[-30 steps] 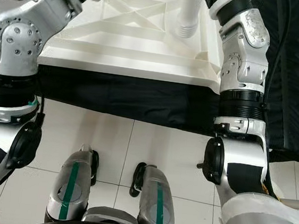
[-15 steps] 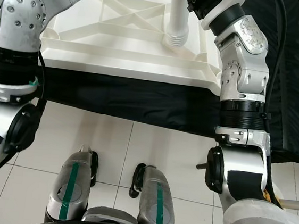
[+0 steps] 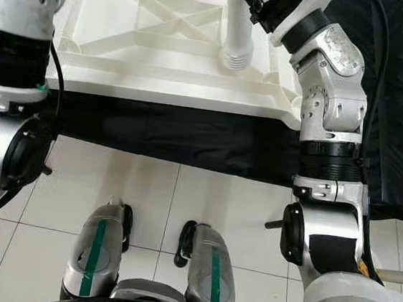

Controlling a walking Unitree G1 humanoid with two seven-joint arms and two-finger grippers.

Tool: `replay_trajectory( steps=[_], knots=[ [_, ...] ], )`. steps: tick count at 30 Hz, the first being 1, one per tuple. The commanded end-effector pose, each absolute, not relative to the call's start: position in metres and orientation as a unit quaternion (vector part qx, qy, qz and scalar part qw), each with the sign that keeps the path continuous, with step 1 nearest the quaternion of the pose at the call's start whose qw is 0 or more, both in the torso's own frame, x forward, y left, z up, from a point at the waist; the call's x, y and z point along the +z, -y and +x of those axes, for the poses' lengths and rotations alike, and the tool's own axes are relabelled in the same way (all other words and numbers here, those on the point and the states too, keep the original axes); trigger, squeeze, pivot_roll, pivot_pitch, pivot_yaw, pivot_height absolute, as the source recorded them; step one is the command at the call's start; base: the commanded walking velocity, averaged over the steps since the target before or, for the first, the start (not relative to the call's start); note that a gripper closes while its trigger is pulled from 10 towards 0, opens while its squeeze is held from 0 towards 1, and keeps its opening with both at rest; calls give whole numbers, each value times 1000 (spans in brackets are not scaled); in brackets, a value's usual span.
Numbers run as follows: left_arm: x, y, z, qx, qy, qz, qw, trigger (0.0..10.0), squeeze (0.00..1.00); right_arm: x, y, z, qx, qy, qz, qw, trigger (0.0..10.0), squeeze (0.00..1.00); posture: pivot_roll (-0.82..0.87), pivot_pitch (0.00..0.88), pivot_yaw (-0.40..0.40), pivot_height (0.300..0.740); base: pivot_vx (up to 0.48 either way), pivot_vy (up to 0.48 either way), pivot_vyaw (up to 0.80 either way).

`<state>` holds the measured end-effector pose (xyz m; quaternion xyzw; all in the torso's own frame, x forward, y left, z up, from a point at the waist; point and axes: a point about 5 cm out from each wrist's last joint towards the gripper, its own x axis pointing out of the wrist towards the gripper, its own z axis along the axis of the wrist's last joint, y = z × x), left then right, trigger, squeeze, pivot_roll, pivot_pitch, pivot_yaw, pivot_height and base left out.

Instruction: Building children table

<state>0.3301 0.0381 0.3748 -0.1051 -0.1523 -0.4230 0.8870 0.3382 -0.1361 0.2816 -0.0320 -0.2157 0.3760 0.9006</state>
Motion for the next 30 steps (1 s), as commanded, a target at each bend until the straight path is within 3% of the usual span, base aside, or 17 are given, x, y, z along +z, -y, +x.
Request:
replay_trajectory(
  steps=[1,9,10,11,12,13,30],
  knots=[
    [376,-19,311,-595,170,-67,783,10000,0,283,137,334,388,217,-37,895,10000,0,117,0,-66,740,0,0,0],
    [376,-11,312,-610,173,-70,770,10000,0,281,134,332,399,215,-39,891,10000,0,112,0,-60,740,0,0,0],
    [374,-10,312,-617,173,-73,764,5961,0,281,134,331,399,215,-39,890,10000,0,112,0,-59,740,0,0,0],
    [374,-10,313,-617,173,-76,763,2667,0,281,134,331,399,215,-40,890,10000,0,112,0,-59,740,0,0,0],
    [374,-10,313,-617,173,-76,763,2667,0,281,134,331,399,215,-40,890,10000,0,112,0,-59,740,0,0,0],
    [374,-10,314,-620,172,-86,761,0,0,281,135,331,398,215,-40,891,10000,0,112,0,-59,740,0,0,0],
    [376,-4,314,-629,179,-91,751,0,0,280,137,337,374,204,-24,904,10000,0,121,0,-59,740,0,0,0]
  ],
)
